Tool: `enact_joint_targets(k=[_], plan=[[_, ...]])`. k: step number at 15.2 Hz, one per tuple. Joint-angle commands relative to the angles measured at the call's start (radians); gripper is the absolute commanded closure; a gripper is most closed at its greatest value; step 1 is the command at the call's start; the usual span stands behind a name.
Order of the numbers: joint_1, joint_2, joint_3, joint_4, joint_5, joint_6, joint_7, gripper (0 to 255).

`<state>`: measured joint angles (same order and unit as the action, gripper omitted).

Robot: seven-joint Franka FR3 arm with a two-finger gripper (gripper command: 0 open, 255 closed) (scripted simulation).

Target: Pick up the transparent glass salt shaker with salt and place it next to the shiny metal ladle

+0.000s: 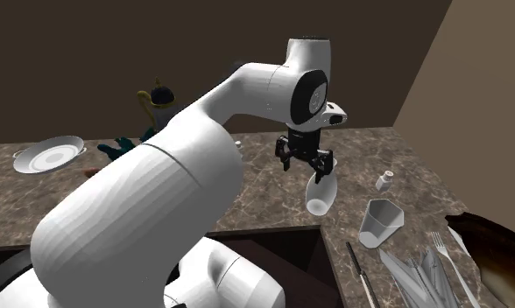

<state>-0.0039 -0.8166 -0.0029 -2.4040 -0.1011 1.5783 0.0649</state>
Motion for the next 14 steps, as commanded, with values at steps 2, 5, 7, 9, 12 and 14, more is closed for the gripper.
enact_joint_targets(k=[2,5,7,9,12,14], plan=[[0.008,0.019,0.012,-0.004,0.013,0.022,0.012,0],[0.033,0.083,0.048,-0.008,0.052,0.089,0.048,0],[0.049,0.129,0.071,-0.005,0.075,0.133,0.07,0],[0.064,0.179,0.095,0.001,0.097,0.176,0.092,0],[0.086,0.258,0.13,0.02,0.125,0.24,0.123,0],[0.099,0.314,0.154,0.038,0.14,0.28,0.143,0]])
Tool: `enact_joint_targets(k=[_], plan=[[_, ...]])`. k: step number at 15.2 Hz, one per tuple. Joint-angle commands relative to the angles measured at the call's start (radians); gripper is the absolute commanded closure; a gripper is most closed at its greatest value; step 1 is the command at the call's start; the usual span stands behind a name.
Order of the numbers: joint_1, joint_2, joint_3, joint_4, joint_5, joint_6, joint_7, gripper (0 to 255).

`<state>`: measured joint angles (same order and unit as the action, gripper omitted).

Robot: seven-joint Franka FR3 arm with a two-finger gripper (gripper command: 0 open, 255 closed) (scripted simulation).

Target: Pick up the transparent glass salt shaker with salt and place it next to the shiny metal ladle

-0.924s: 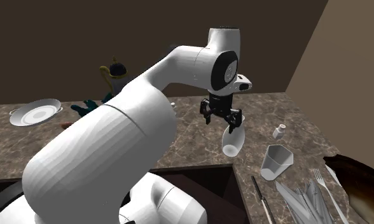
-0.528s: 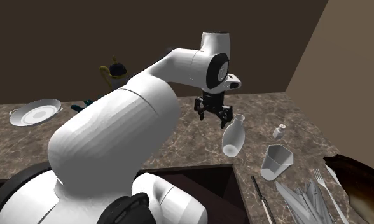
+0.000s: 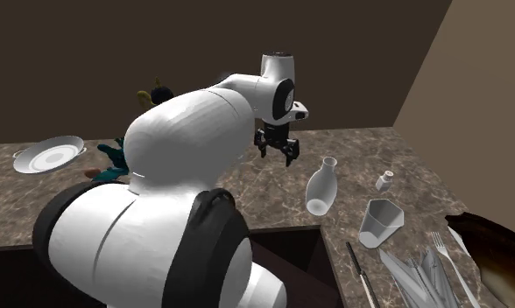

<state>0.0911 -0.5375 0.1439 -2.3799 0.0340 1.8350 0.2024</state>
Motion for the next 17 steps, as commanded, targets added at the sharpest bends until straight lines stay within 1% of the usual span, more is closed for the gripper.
enact_joint_targets(k=[1,5,9,13,17], plan=[[0.01,0.064,0.019,0.025,0.012,0.043,0.015,0],[0.033,0.183,0.064,0.078,0.031,0.116,0.055,0],[0.054,0.308,0.108,0.148,0.036,0.178,0.096,0],[0.076,0.438,0.147,0.235,0.025,0.228,0.14,0],[0.102,0.572,0.179,0.338,-0.001,0.265,0.187,0]])
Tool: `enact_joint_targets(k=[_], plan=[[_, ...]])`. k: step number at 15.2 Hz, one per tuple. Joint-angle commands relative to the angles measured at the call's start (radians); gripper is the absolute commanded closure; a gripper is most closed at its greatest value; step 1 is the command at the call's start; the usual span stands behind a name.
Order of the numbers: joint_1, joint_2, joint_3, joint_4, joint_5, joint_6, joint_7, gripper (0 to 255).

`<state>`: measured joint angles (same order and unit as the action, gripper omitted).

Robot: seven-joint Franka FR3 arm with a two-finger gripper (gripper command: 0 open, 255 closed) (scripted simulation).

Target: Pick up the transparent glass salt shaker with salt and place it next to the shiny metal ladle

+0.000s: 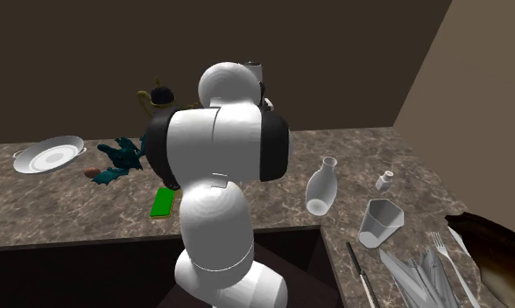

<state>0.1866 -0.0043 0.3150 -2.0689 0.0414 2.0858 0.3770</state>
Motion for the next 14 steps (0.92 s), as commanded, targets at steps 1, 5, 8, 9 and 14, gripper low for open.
enact_joint_targets(k=[1,5,8,9,14], plan=[[0.014,0.073,0.015,0.055,-0.016,0.02,0.024,0],[0.052,0.211,0.035,0.181,-0.055,0.037,0.07,0],[0.069,0.263,0.038,0.221,-0.071,0.05,0.086,0],[0.07,0.269,0.037,0.215,-0.074,0.062,0.087,0],[0.077,0.306,0.033,0.187,-0.089,0.126,0.097,0]])
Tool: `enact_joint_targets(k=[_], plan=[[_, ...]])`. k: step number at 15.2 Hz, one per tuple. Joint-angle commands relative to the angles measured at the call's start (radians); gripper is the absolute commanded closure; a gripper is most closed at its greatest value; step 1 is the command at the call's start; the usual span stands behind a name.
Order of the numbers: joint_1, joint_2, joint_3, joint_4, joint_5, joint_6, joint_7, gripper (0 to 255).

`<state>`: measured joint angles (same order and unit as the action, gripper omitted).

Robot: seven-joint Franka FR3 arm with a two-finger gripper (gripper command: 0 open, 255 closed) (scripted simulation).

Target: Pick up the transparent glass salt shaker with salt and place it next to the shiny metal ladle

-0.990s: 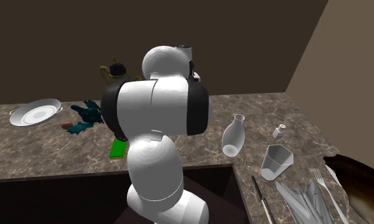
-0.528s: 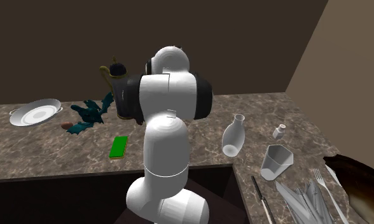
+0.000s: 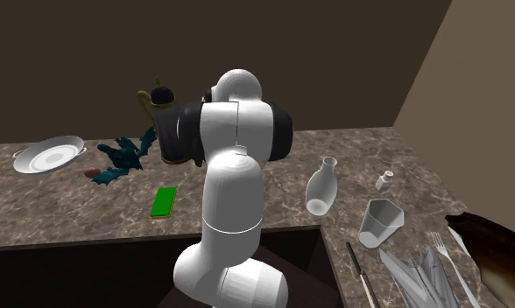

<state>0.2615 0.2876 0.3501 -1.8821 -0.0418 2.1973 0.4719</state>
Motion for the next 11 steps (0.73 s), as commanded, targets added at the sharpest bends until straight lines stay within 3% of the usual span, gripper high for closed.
enact_joint_targets(k=[1,8,9,11], plan=[[0.002,0.014,-0.002,0.0,-0.006,0.014,0.002,0],[0.002,0.014,-0.002,0.0,-0.006,0.014,0.002,0],[0.002,0.014,-0.002,0.0,-0.006,0.014,0.002,255],[0.002,0.014,-0.002,0.0,-0.006,0.014,0.002,255]])
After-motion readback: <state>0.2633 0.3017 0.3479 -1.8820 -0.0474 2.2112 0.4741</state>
